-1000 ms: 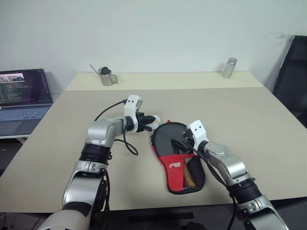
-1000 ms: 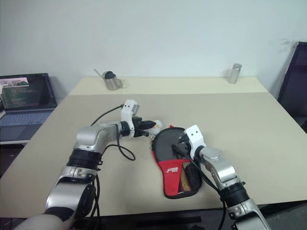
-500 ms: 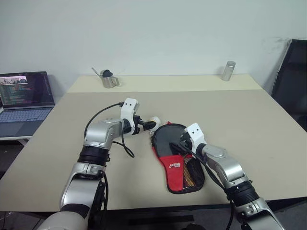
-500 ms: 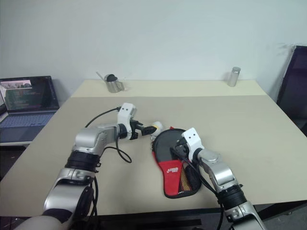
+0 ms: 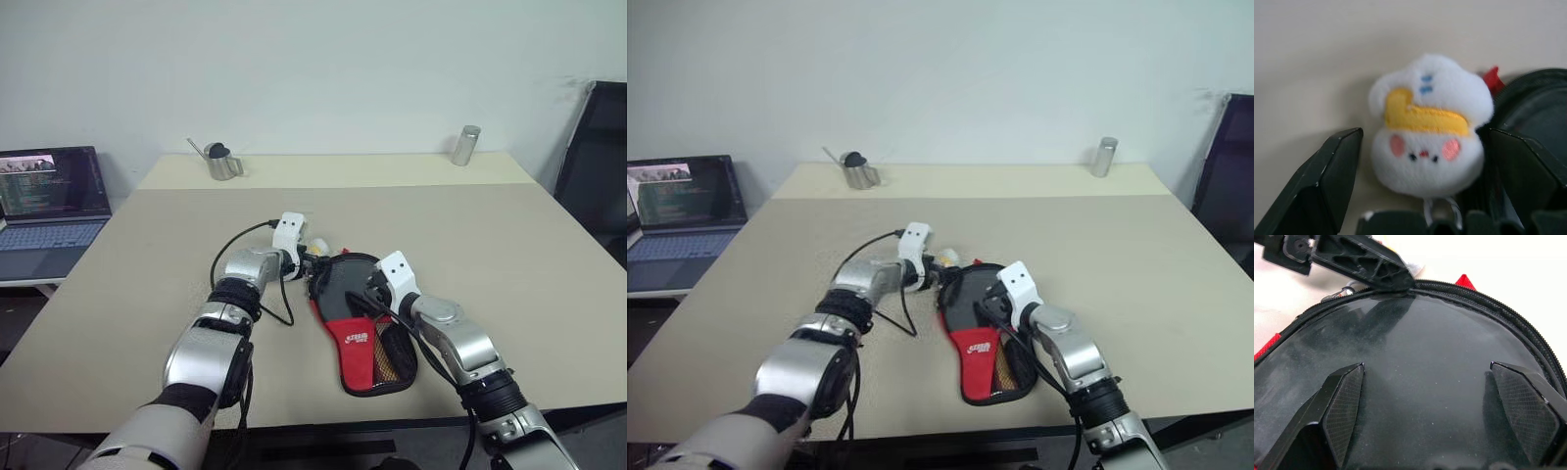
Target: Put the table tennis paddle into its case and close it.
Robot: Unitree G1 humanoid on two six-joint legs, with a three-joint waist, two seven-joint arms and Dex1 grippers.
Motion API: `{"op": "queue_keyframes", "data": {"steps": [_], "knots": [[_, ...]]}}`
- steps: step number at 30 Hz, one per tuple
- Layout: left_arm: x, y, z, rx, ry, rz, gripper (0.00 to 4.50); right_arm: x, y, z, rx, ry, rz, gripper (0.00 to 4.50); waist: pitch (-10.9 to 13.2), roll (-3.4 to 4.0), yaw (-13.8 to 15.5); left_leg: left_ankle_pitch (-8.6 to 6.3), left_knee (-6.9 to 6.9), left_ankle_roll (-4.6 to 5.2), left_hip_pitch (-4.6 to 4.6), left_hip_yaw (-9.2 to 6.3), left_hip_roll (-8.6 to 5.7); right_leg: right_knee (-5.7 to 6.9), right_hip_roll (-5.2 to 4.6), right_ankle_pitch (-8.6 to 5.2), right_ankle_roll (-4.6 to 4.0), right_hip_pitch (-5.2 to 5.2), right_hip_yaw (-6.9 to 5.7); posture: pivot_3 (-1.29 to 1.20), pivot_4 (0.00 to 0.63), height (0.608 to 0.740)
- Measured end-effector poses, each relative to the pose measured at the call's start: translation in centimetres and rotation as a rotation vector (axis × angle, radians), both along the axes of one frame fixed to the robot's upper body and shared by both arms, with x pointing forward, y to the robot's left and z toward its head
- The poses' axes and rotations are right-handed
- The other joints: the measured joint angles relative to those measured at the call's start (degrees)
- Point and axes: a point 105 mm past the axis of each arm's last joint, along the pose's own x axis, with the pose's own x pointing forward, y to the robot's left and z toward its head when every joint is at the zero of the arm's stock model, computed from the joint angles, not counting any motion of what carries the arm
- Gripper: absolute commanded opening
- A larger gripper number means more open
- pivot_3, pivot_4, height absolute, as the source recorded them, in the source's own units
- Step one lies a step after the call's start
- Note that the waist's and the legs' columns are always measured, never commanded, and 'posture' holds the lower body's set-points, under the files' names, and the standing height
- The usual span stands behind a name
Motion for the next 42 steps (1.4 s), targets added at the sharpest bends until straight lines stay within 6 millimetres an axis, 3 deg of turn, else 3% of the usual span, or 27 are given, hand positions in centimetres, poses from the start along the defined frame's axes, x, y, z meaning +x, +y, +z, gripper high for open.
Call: {"op": "queue_keyframes", "data": {"steps": [2, 10, 13, 20, 31, 42], "knots": [[0.2, -0.4, 0.0, -0.006, -0.008, 0.008, 3.95, -0.1, 0.0, 0.0, 0.001, 0.001, 0.000, 4.50, -0.02, -0.01, 0.00, 0.00, 0.00, 0.00, 0.00, 0.00, 0.00, -0.01, 0.00, 0.00, 0.00, 0.00, 0.00, 0.00, 0.150, 0.740], [0.9, -0.3, 0.6, 0.039, -0.062, 0.040, 1.09, -0.5, 0.1, -0.1, 0.006, 0.003, 0.003, 4.50, -0.02, -0.01, -0.01, 0.00, -0.01, 0.00, -0.05, -0.01, 0.00, -0.04, 0.00, 0.00, 0.00, -0.03, -0.01, 0.00, 0.150, 0.740], [1.2, -0.2, 1.1, 0.094, -0.098, 0.050, 0.35, -0.7, 0.1, -0.1, 0.007, 0.007, 0.007, 4.50, -0.02, -0.01, 0.04, 0.00, -0.01, 0.00, -0.06, -0.02, -0.01, -0.05, 0.00, 0.00, 0.00, -0.03, -0.03, 0.00, 0.150, 0.740], [2.0, -2.1, 2.9, 0.318, -0.263, -0.002, 0.28, -1.4, 0.6, -0.2, 0.009, 0.024, 0.050, 4.50, -0.02, -0.01, 0.09, 0.00, -0.01, 0.00, -0.09, -0.02, -0.01, -0.06, 0.00, 0.00, 0.01, -0.03, -0.05, 0.00, 0.150, 0.740], [1.8, -4.7, 2.4, 0.639, -0.419, -0.115, 0.28, -3.8, 1.5, -0.1, 0.002, 0.064, 0.146, 4.50, -0.01, -0.02, 0.19, -0.01, -0.01, 0.01, -0.18, -0.05, -0.03, -0.10, 0.00, -0.01, 0.02, -0.06, -0.12, 0.00, 0.150, 0.740], [2.1, -4.8, 3.2, 0.893, -0.576, -0.128, 0.28, -6.4, 2.7, -0.1, 0.028, 0.105, 0.205, 4.50, 0.00, -0.03, 0.24, -0.01, -0.01, 0.01, -0.22, -0.07, -0.03, -0.10, 0.00, -0.01, 0.03, -0.09, -0.14, 0.00, 0.150, 0.740]]}}
